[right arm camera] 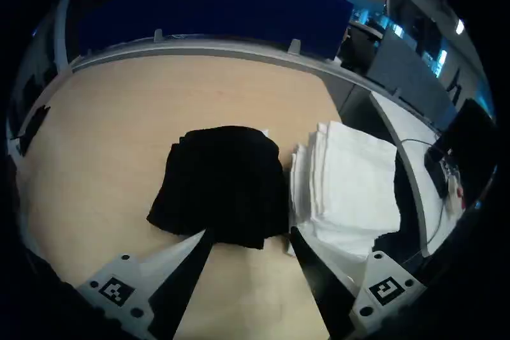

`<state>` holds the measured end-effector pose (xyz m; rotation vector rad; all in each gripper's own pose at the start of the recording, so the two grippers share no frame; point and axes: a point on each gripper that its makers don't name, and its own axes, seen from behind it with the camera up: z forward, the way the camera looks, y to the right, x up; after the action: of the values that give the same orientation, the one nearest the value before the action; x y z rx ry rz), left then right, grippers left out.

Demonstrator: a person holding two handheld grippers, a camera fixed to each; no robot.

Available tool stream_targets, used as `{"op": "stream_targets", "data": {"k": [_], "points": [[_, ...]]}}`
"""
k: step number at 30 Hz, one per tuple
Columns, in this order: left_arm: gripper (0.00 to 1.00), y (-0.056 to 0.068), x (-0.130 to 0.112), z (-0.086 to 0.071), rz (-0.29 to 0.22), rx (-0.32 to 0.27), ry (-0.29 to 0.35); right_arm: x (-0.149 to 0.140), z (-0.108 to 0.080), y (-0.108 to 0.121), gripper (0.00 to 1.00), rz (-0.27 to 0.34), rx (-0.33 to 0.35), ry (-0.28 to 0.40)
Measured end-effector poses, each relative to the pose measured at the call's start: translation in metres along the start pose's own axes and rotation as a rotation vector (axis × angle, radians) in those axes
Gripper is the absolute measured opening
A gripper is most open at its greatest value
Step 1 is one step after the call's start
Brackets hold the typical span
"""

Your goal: Fold towel

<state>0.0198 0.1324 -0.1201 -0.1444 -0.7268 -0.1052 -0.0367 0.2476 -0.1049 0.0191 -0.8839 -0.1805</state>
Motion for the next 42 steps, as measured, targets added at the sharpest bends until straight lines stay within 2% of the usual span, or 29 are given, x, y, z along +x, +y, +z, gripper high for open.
{"op": "stream_targets", "data": {"k": [3,6,17,23,27,30,35,42], "points": [[0.95,-0.002,0.002,-0.001,0.001,-0.004,0.005,0.009,-0.005,-0.003,0.93,0.005,-0.010,0.028],[0.95,-0.005,0.006,-0.002,0.003,-0.009,0.016,0.025,-0.015,-0.007,0.93,0.017,-0.026,0.084],[0.95,-0.012,0.031,-0.007,0.015,-0.037,0.088,0.111,-0.077,-0.023,0.93,0.097,-0.094,0.425],[0.95,-0.014,0.053,-0.011,0.028,-0.044,0.149,0.146,-0.114,-0.022,0.93,0.153,-0.158,0.586],[0.95,-0.015,0.072,-0.014,0.038,-0.045,0.209,0.159,-0.129,-0.033,0.93,0.156,-0.159,0.641],[0.95,-0.018,0.087,-0.016,0.050,-0.043,0.258,0.166,-0.134,-0.044,0.93,0.141,-0.143,0.661],[0.95,-0.022,0.110,-0.020,0.075,-0.040,0.338,0.179,-0.139,-0.053,0.93,0.136,-0.155,0.685],[0.95,-0.039,0.140,-0.027,0.096,0.006,0.423,0.197,-0.138,-0.079,0.93,0.168,-0.123,0.701]]}}
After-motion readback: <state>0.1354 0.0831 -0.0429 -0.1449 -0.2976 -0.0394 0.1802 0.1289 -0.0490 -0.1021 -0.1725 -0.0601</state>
